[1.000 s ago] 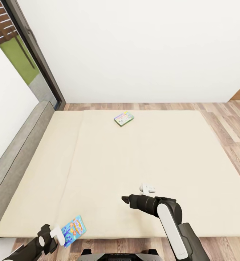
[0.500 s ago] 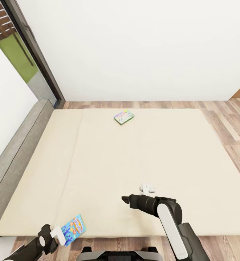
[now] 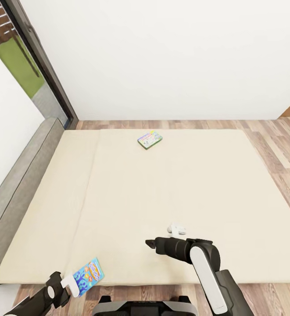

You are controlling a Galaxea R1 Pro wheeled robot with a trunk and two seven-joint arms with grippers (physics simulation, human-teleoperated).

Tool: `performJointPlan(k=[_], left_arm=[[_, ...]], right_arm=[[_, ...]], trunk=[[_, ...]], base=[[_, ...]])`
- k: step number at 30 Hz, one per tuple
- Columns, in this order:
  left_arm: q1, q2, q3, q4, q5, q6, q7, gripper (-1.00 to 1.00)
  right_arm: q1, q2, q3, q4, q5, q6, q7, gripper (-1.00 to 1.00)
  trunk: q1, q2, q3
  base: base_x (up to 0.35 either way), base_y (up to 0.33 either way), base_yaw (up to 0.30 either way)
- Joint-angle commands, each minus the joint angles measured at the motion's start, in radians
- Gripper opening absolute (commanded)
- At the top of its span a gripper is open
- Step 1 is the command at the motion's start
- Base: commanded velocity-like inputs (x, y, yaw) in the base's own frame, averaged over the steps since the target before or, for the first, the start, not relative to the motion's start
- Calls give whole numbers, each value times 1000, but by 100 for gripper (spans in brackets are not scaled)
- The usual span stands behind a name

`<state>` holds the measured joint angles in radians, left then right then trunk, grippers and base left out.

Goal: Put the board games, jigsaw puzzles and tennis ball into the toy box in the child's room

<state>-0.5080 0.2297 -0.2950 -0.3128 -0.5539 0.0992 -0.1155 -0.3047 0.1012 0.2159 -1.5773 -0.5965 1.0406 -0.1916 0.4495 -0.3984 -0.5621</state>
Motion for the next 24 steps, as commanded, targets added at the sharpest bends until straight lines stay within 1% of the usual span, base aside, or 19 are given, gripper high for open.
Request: performJointPlan(k=[1, 4, 5, 7, 8, 9, 10, 12, 13, 16, 18, 23, 24], left_arm=[[0, 0, 0, -4, -9, 5, -6, 100], [0, 0, 0, -4, -9, 5, -6, 100], [0, 0, 0, -4, -9, 5, -7, 100], [0, 0, 0, -4, -9, 5, -6, 100], [0, 0, 0, -4, -9, 5, -6, 100], [0, 0, 0, -3, -9, 5, -7, 100], [0, 0, 0, -3, -9, 5, -7, 100], [0, 0, 0, -3, -9, 5, -7, 100], [0, 0, 0, -3, -9, 5, -7, 100], [0, 0, 0, -3, -9, 4, -7, 100], [0, 0, 0, -4, -9, 4, -7, 100], [0, 0, 0, -4, -9, 4, -6, 100], [0, -3, 2, -3, -3, -2, -1, 100]], right_arm=[[-1, 0, 1, -1, -18, 7, 0, 100], [-1, -1, 2, -1, -63, 7, 53, 100], [-1, -3, 4, -1, -104, 7, 106, 100], [-1, -9, 3, -1, -144, 7, 170, 100], [-1, -14, 3, -1, -162, 7, 203, 100], [-1, -32, 1, -1, -189, 7, 269, 100], [-1, -44, 1, -1, -198, 7, 301, 100], [-1, -72, 0, -1, -212, 7, 359, 100], [-1, -100, -3, -1, -222, 7, 408, 100], [-1, -131, -13, -1, -230, 7, 462, 100], [-1, -148, -29, -1, -234, 7, 493, 100], [-1, -158, -51, -1, -237, 7, 513, 100], [-1, -163, -56, 5, -231, 1, 507, 100]], trunk=[[1, -2, -2], [1, -2, -2], [1, -2, -2], [1, -2, -3], [1, -2, -3], [1, -2, -3], [1, -2, -3], [1, -2, -3], [1, -2, -3], [1, -2, -3], [1, -2, -3], [1, -2, -3], [1, -2, -3]], base=[[0, 0, 0], [0, 0, 0], [0, 0, 0], [0, 0, 0], [0, 0, 0], [0, 0, 0], [0, 0, 0], [0, 0, 0], [0, 0, 0], [0, 0, 0], [0, 0, 0], [0, 0, 0], [0, 0, 0]])
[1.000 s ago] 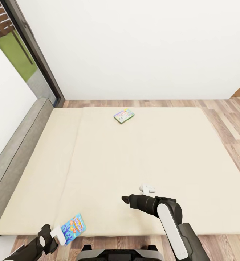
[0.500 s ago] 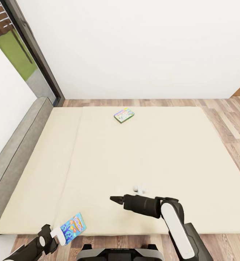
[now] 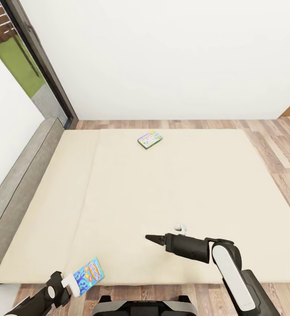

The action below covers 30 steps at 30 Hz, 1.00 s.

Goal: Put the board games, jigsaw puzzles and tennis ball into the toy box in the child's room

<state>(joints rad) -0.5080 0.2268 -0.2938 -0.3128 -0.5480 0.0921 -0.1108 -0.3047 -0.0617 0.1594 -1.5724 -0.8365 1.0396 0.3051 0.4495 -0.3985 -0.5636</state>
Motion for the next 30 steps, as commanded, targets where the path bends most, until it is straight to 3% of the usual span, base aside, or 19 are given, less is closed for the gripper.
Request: performJointPlan(k=[1, 5, 11, 30], left_arm=[[0, -3, 3, -3, -7, 8, -6, 100], [0, -6, 4, -3, -9, 11, -7, 100], [0, -34, 4, -3, -17, 13, -7, 100], [0, -37, 4, -3, -17, 12, -6, 100]], right_arm=[[-1, 0, -6, 5, 14, -4, 4, 100], [-2, 8, -28, 28, 14, -27, -18, 100], [-2, 4, -49, 62, 24, -60, -52, 100], [-2, 3, -55, 140, 25, -80, -85, 100]], trunk=[[0, -2, -1], [0, -2, -1], [0, -2, -1], [0, -2, -1]], base=[[0, 0, 0], [0, 0, 0], [0, 0, 0], [0, 0, 0]])
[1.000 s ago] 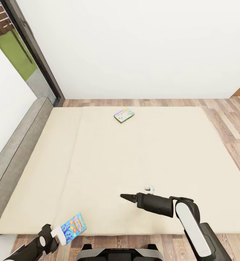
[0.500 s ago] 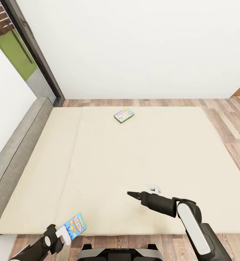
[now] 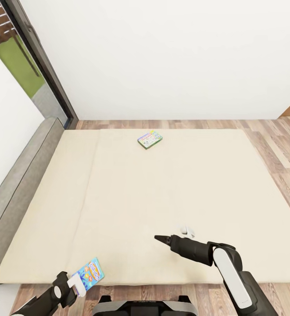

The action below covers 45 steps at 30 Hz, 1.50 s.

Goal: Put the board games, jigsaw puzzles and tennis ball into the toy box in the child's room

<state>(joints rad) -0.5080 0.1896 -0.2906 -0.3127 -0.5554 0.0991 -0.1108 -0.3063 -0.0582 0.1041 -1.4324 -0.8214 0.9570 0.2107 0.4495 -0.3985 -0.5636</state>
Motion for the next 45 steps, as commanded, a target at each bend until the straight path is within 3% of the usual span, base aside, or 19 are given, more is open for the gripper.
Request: performJointPlan(k=[1, 23, 45], left_arm=[[0, 0, 1, -3, -9, 5, -6, 100], [0, 5, -2, -3, -19, 3, -3, 100], [0, 5, -7, -2, -20, 10, 54, 100]], right_arm=[[-1, 0, 0, -1, 10, 2, 9, 100], [-1, -2, -1, 3, 10, 11, 10, 100], [-1, -4, -1, 4, 7, 10, 11, 100]], trunk=[[1, -2, -1], [1, -2, -27], [1, -2, -64]], base=[[0, 0, 0], [0, 0, 0], [0, 0, 0]])
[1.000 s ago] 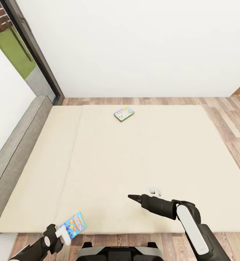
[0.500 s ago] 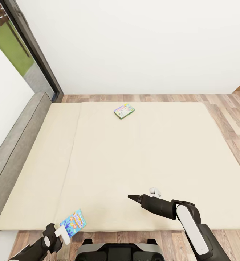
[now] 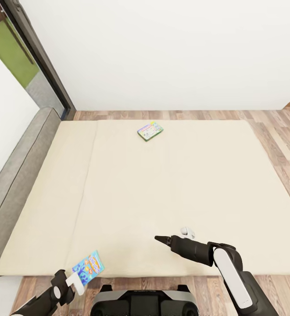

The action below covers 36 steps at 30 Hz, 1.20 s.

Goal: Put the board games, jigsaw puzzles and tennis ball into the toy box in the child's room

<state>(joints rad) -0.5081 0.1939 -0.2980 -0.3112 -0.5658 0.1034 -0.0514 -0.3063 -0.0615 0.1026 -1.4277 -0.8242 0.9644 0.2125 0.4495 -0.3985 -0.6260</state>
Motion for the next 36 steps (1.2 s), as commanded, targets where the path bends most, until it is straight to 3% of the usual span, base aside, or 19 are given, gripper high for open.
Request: performJointPlan(k=[1, 8, 36], left_arm=[[0, 0, -1, -3, -10, 6, 2, 100], [0, 1, -6, -3, -13, 8, 52, 100], [-3, -1, -3, -16, -14, 10, 76, 100]], right_arm=[[-1, 0, 0, 0, 10, 2, 9, 100], [-1, 1, 0, 0, 9, 1, 10, 100], [-1, -1, 0, 0, 7, -1, 10, 100]], trunk=[[0, -2, -3], [0, -2, -14], [0, -2, -60]], base=[[0, 0, 0], [0, 0, 0], [0, 0, 0]])
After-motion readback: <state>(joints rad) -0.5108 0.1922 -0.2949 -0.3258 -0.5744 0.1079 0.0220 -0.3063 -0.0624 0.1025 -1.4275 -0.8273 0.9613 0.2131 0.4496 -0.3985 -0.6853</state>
